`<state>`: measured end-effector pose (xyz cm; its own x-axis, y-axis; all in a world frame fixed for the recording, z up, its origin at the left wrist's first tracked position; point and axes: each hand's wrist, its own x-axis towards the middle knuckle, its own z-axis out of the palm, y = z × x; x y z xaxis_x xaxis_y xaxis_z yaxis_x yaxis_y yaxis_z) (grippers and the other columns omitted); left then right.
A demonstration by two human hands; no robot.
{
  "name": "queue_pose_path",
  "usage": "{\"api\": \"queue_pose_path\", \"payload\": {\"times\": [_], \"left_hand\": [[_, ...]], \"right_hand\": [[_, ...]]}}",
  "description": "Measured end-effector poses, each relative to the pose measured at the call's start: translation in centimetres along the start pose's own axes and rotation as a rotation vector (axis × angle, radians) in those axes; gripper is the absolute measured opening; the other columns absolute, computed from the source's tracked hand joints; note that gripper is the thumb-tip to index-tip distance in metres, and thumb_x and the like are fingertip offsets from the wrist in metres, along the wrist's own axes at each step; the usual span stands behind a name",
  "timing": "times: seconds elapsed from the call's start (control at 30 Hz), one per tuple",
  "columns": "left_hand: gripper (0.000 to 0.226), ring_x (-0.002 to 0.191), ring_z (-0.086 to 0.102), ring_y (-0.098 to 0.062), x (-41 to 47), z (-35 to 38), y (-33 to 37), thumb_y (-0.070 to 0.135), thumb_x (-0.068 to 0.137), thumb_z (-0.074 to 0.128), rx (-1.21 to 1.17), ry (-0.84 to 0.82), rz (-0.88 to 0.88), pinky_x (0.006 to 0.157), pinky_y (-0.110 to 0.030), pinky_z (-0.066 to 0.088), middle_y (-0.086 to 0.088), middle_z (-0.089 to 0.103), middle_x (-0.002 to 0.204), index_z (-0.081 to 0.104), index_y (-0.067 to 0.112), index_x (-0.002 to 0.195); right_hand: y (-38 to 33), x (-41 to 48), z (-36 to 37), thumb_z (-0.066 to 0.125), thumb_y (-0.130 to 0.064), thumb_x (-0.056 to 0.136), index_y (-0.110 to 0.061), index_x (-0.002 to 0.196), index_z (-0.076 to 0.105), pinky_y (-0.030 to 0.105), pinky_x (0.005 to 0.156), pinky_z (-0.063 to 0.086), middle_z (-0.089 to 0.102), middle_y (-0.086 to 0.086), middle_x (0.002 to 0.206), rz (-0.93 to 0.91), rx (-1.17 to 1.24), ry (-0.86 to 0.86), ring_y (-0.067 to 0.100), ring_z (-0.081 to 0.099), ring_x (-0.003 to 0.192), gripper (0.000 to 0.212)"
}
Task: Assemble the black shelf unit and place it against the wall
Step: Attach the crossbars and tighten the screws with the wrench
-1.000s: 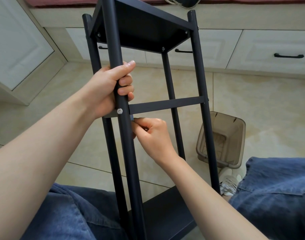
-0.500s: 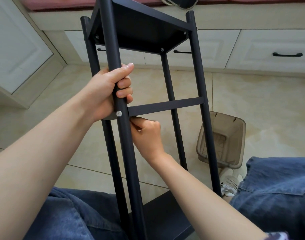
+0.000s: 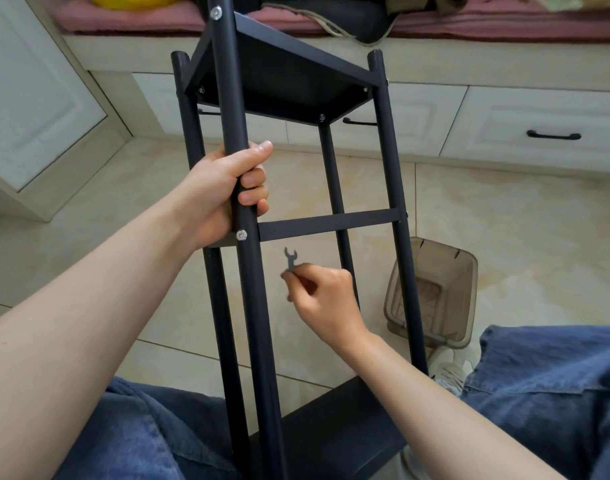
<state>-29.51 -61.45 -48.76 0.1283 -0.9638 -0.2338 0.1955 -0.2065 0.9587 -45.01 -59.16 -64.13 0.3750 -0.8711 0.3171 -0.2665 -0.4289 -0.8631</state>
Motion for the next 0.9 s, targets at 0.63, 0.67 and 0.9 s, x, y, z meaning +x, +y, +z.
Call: {"api": "queue_pose_path", "payload": {"times": [0.63, 0.67, 0.9], "left_hand": [[0.022, 0.041, 0.033, -0.009, -3.2, 3.0, 0.5, 0.020, 0.097, 0.065, 0.022, 0.006, 0.148, 0.042, -0.023, 0.041, 0.006, 0.034, 0.053, 0.047, 0.016, 0.085], [0.023, 0.040, 0.032, -0.009, -3.4, 3.2, 0.6, 0.020, 0.097, 0.065, 0.025, 0.002, 0.165, 0.042, -0.024, 0.040, 0.006, 0.034, 0.052, 0.047, 0.016, 0.084], [0.027, 0.036, 0.028, -0.014, -3.8, 3.6, 0.6, 0.024, 0.088, 0.070, 0.039, 0.015, 0.269, 0.038, -0.026, 0.036, 0.002, 0.032, 0.048, 0.047, 0.014, 0.078]], "right_hand": [[-4.5, 9.4, -17.1, 0.062, -0.021, 0.090, -0.012, 0.086, 0.076, 0.030, 0.078, 0.047, 0.059, 0.008, 0.103, 0.373, -0.692, -0.139, 0.024, 0.054, 0.096, 0.017], [-3.9, 10.0, -17.9, 0.064, -0.023, 0.088, -0.016, 0.087, 0.075, 0.032, 0.083, 0.047, 0.055, 0.009, 0.107, 0.402, -0.776, -0.172, 0.027, 0.052, 0.102, 0.013], [-3.1, 11.6, -22.6, 0.073, -0.027, 0.087, -0.016, 0.091, 0.079, 0.032, 0.089, 0.048, 0.065, 0.003, 0.113, 0.596, -0.363, -0.223, 0.020, 0.058, 0.108, 0.013]]}}
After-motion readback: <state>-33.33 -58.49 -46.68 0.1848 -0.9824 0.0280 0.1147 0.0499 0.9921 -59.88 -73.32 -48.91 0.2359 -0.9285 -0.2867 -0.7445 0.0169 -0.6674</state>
